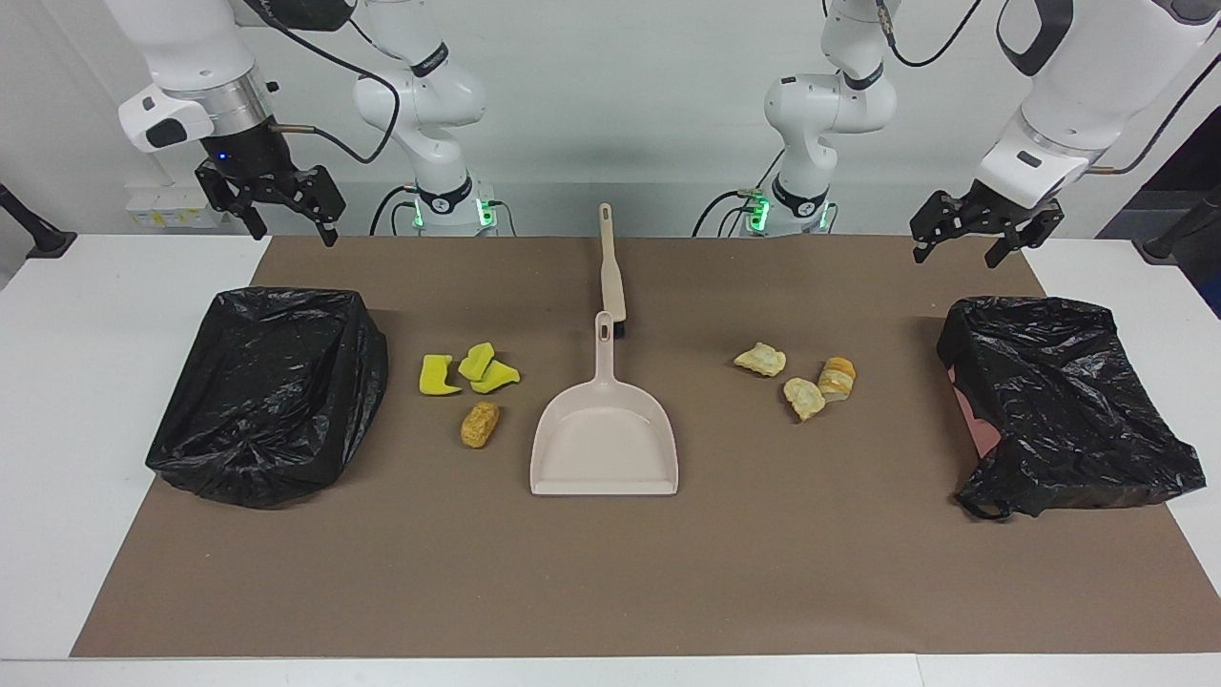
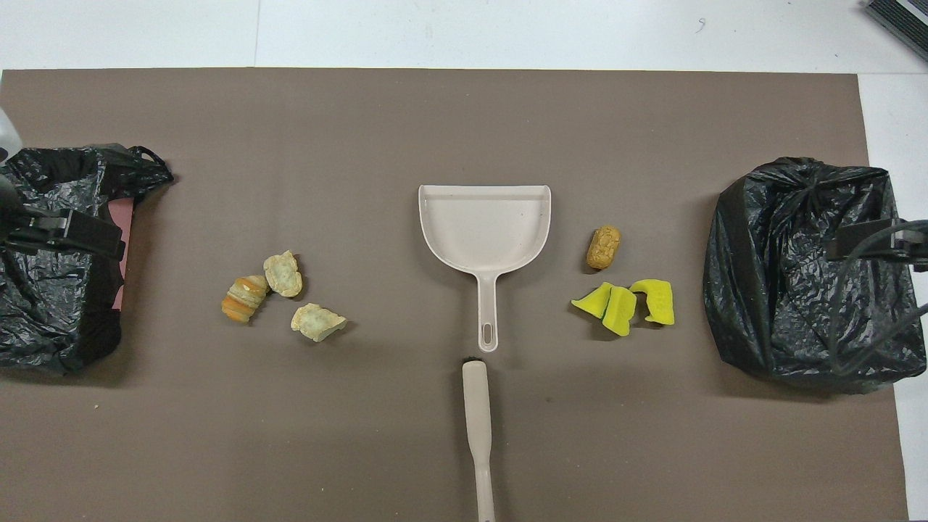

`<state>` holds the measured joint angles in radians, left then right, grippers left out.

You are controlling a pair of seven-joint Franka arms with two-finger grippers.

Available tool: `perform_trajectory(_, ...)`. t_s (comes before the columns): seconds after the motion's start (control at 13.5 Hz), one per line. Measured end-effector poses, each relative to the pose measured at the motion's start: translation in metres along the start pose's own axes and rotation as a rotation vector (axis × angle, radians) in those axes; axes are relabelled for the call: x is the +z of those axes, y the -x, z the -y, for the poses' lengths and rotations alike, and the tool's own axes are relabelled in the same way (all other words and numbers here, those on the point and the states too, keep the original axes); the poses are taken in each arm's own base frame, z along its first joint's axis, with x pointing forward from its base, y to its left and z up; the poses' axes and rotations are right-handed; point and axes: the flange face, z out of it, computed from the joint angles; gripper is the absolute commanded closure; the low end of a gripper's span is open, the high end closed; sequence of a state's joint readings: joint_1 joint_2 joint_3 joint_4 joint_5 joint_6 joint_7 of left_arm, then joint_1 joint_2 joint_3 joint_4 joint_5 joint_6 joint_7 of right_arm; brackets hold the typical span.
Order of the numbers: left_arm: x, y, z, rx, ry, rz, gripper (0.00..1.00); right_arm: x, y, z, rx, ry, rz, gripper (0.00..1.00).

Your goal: Sweep and dump trash in bin

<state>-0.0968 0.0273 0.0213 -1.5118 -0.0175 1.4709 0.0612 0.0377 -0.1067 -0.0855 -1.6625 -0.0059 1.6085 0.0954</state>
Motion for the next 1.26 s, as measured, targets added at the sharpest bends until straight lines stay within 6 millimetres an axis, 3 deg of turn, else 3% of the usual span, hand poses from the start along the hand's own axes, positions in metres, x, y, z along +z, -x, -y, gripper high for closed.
perform_trajectory(0.45, 0.0, 0.002, 0.001, -0.002, 0.001, 0.004, 0.0, 0.0, 0.001, 0.006, -0.012, -0.001, 0.0, 0.0)
perform_trajectory(0.82, 0.025, 0.011, -0.011, 0.016, 0.009, 0.024, 0.0, 0.0, 0.001, 0.006, -0.012, -0.001, 0.0, 0.0)
perform_trajectory(0.97, 0.045, 0.016, -0.031, 0.051, 0.016, 0.037, 0.0, 0.0, 0.001, 0.006, -0.012, -0.001, 0.0, 0.0)
perform_trajectory(1.26, 0.08, 0.027, -0.097, 0.104, 0.008, 0.044, 0.0, 0.0, 0.001, 0.006, -0.012, -0.001, 0.0, 0.0)
